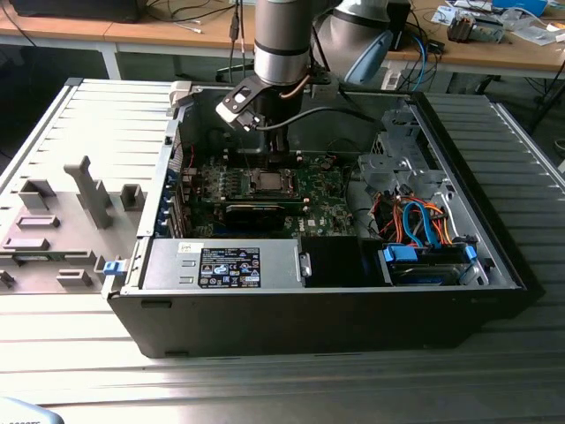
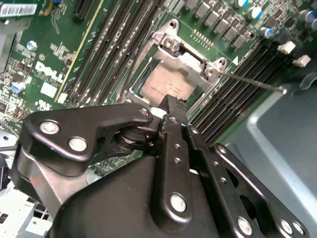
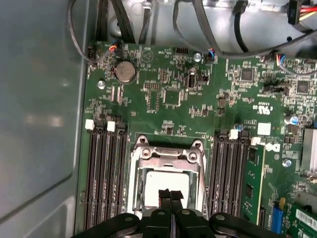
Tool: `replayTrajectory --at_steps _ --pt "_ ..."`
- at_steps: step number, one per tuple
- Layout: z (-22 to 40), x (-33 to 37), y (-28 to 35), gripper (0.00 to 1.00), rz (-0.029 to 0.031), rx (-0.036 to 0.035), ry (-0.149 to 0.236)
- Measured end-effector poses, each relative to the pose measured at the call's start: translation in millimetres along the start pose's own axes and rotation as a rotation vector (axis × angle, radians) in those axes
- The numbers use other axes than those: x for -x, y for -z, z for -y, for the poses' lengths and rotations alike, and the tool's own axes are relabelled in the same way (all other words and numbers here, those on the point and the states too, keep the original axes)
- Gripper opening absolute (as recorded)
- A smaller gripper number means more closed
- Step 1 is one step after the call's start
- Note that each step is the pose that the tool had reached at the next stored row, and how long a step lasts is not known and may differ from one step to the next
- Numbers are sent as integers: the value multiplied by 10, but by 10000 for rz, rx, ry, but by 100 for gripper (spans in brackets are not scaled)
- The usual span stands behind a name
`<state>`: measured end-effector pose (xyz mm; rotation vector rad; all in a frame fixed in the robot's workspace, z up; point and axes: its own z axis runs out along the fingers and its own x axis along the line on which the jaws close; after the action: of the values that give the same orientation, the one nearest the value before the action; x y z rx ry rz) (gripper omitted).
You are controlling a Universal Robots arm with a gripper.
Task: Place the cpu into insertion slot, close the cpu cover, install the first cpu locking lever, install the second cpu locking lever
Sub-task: 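Close the cpu cover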
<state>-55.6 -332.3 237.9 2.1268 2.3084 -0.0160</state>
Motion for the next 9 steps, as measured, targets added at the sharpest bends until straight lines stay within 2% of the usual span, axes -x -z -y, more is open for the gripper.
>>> replayTrajectory --at_steps 9 --pt "54 -19 -75 11 0 0 0"
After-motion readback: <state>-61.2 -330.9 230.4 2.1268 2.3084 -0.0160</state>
